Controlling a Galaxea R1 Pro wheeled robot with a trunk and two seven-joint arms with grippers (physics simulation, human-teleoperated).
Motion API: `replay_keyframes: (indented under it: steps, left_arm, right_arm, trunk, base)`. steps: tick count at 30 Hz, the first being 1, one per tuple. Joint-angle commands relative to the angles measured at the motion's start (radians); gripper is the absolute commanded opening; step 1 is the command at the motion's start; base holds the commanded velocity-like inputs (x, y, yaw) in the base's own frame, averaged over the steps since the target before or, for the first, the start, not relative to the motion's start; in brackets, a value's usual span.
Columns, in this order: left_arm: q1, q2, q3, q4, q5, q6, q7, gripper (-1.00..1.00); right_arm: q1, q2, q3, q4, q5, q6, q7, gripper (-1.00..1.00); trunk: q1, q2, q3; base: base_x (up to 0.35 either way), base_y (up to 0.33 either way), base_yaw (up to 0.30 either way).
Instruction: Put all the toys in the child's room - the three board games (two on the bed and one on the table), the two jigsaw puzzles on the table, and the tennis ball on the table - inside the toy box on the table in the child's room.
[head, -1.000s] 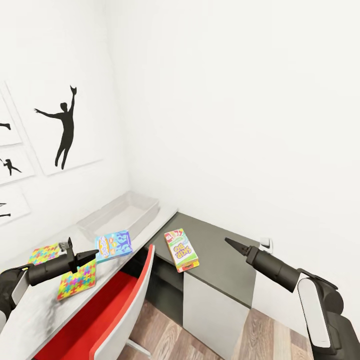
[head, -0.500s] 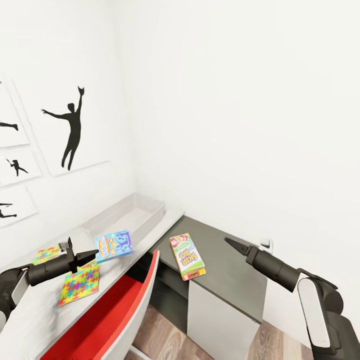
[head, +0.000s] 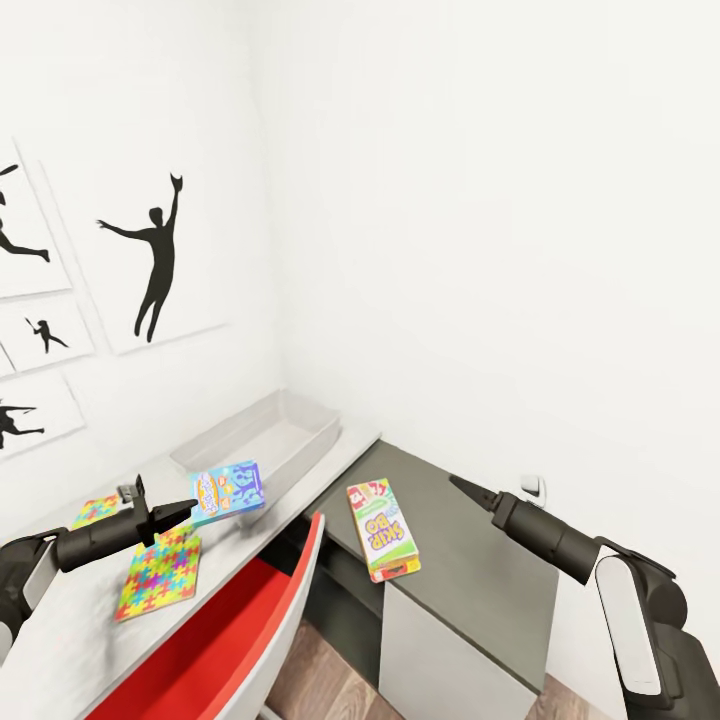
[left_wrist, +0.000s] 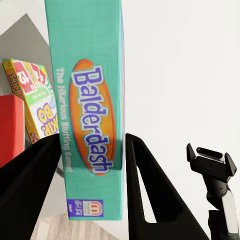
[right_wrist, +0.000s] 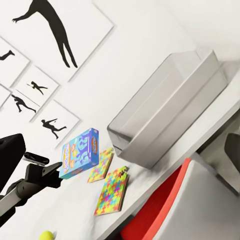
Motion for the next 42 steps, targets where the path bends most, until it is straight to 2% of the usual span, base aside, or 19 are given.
replay_keyframes:
  steps: [1,8,21,34,42]
  left_arm:
    - [-0.001,0.000,0.001,0.000,0.001,0.010,-0.002,-1.00]
    - [-0.001,0.000,0.002,0.000,0.001,0.011,-0.002,-1.00]
    - [-0.001,0.000,0.002,0.000,0.003,0.011,-0.002,-1.00]
    - [-0.001,0.000,0.002,0.000,0.003,0.010,-0.002,-1.00]
    - [-0.001,0.000,0.002,0.000,0.003,0.010,-0.002,-1.00]
  right_arm:
    - [-0.001,0.000,-0.001,0.000,0.001,0.004,0.004,1.00]
    - [-0.001,0.000,-0.001,0.000,0.001,0.004,0.002,1.00]
    - [-0.001,0.000,-0.001,0.000,0.001,0.004,0.003,1.00]
    - [-0.001,0.000,-0.001,0.000,0.001,0.004,0.004,1.00]
    - [-0.001,0.000,-0.001,-0.001,0.001,0.004,0.004,1.00]
  trunk:
    - [0.001,-0.002,-0.002]
    - [0.001,-0.002,-0.002]
    - [0.001,-0.002,0.002]
    - [0.001,-0.002,0.002]
    - [0.001,-0.002,0.002]
  base:
    - [0.032,-0.010,0.001]
    - [0.107,-0.003,0.025]
    - [0.052,0.000,0.247]
    - [0.088,0.000,0.018]
    - [0.134,-0.109,0.237]
